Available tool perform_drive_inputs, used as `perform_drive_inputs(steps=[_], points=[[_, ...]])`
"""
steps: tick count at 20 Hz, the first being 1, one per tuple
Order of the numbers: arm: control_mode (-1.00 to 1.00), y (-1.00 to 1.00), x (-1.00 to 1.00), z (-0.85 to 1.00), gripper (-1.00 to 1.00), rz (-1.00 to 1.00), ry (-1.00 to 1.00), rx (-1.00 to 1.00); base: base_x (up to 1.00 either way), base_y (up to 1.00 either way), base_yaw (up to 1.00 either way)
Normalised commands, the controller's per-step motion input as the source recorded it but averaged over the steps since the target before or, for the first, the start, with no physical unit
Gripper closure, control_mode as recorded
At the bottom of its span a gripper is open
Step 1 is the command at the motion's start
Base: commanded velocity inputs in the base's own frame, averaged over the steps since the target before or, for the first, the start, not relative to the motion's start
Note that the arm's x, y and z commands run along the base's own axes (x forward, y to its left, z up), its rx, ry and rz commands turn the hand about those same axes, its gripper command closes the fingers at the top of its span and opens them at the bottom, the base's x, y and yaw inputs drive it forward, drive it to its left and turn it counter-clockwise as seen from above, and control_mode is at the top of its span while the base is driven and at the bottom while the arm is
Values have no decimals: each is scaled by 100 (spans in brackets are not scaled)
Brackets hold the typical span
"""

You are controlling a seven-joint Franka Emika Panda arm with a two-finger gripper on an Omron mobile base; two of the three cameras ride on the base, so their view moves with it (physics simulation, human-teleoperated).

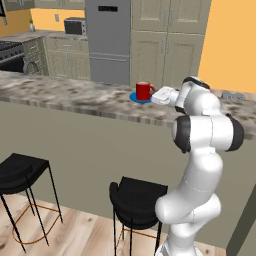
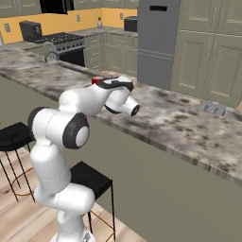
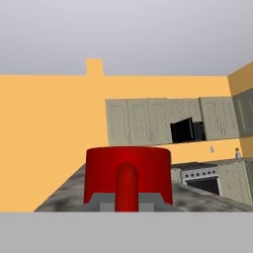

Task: Pick the cup of tea, navigate to the dining table, and place it on the saucer.

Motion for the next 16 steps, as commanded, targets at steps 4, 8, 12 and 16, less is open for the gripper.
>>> perform_drive_inputs(steps=[4, 8, 12, 16], points=[[-100, 0, -7, 4, 100, 0, -1, 0, 0, 0, 0], [-100, 0, -8, 4, 100, 0, 0, 0, 0, 0, 0], [-100, 0, -7, 2, -100, 0, 0, 0, 0, 0, 0], [-100, 0, -8, 2, -100, 0, 0, 0, 0, 0, 0]])
